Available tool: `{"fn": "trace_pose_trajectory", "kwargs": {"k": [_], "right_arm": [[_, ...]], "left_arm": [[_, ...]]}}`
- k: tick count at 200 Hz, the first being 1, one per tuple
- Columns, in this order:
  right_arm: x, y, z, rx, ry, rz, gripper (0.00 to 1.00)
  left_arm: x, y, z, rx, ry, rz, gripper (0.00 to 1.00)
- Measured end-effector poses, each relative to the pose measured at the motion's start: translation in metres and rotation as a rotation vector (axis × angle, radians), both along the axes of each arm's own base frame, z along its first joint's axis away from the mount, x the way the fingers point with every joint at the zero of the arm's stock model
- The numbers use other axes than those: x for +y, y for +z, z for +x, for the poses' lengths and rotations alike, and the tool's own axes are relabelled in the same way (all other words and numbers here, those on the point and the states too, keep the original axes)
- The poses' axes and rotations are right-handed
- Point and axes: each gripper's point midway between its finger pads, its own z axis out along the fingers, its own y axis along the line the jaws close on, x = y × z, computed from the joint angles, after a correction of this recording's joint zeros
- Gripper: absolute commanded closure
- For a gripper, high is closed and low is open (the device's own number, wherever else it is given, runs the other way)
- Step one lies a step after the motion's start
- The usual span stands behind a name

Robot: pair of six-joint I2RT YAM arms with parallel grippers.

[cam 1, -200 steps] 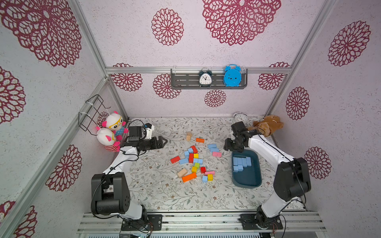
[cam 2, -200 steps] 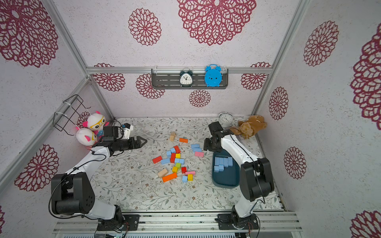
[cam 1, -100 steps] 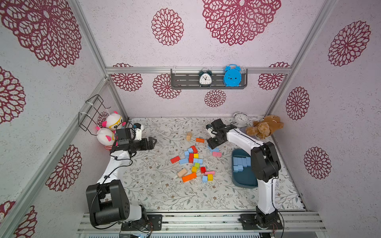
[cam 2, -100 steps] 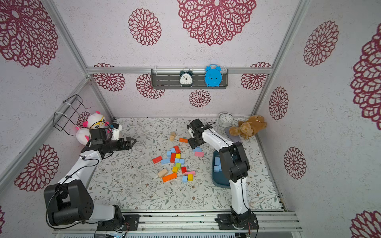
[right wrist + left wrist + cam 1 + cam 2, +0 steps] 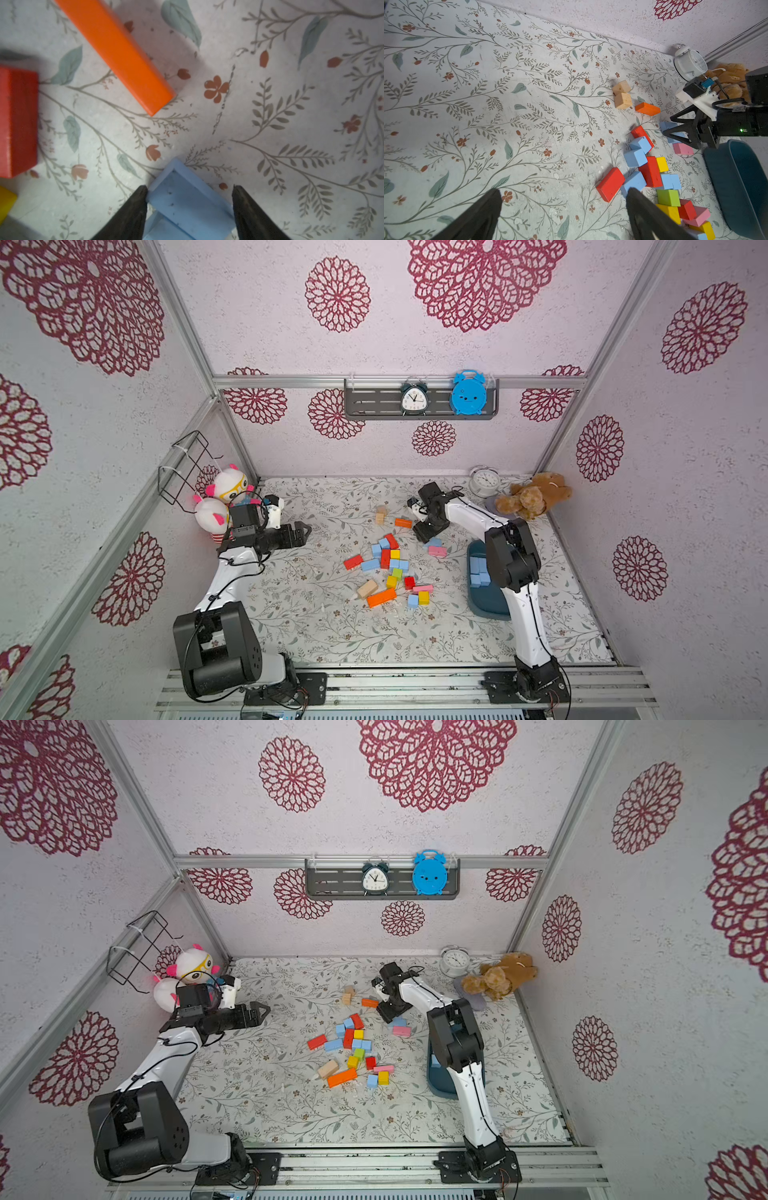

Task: Pick out the blue building blocks
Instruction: Pick up the building block from the center of the board.

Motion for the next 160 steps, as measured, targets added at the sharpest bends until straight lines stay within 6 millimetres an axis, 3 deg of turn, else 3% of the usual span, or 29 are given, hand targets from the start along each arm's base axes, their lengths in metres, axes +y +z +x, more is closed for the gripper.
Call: {"fn": "trace_pose_trajectory", "kwargs": {"k": [38,71,117,160], "right_arm": [[-0.014,-0.003,0.013,0.008,-0.066,0.016,0.46],[-0.026,-0.004,0.019,0.016,-0.107,0.018,0.46],[-0.034,-0.005,0.021,0.03,-0.154,0.022,0.66],[-0.034,-0.004,0.022,0.022,-0.197,0.04,0.75]], "left_arm": [[-0.002,0.001,0.0,-0.002,-0.009,-0.009,0.02],[-0.003,0.001,0.0,-0.004,-0.014,-0.015,0.02],[-0.007,0.003,0.0,-0.011,-0.029,-0.029,0.02],[-0.027,0.0,0.002,0.002,-0.092,-0.024,0.0]]}}
